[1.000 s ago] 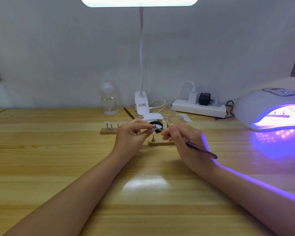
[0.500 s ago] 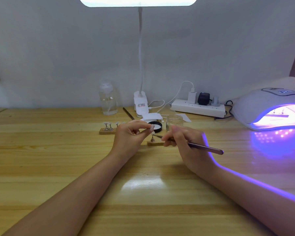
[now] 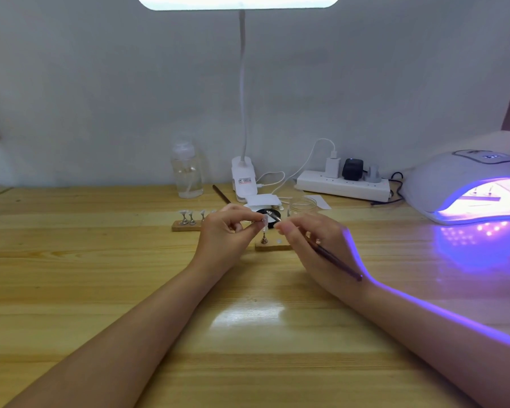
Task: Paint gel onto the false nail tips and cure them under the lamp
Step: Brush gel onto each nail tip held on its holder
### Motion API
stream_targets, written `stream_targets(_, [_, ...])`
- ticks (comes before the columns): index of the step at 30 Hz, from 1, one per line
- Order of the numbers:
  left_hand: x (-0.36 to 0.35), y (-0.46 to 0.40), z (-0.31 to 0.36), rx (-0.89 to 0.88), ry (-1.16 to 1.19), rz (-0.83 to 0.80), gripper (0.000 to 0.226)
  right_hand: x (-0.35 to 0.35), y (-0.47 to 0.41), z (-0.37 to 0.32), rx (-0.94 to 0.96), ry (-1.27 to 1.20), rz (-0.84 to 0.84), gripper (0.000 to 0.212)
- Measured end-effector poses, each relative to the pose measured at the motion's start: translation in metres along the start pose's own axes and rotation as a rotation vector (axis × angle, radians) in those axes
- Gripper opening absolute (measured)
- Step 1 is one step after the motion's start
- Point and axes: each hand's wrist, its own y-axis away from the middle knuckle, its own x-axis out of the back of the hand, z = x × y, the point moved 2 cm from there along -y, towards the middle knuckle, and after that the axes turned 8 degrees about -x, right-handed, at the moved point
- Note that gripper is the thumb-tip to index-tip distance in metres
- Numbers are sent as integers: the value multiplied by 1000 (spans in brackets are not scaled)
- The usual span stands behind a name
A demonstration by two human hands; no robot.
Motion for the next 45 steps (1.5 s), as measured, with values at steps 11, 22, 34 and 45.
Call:
stream_targets(11, [1,1,0,28,-13,-10,26,1,0,0,-19,20,16,37])
stream_targets(22, [1,2,3,33,-27,-24,21,1,0,-1,-66,-1,6,37])
stream_targets(34, [2,1,3,39,-12,-27,24,0,0,1,-93,-39,-11,40])
stream_targets(45, [2,1,2,27,4,-13,26,0,0,1,-131,-94,-25,37])
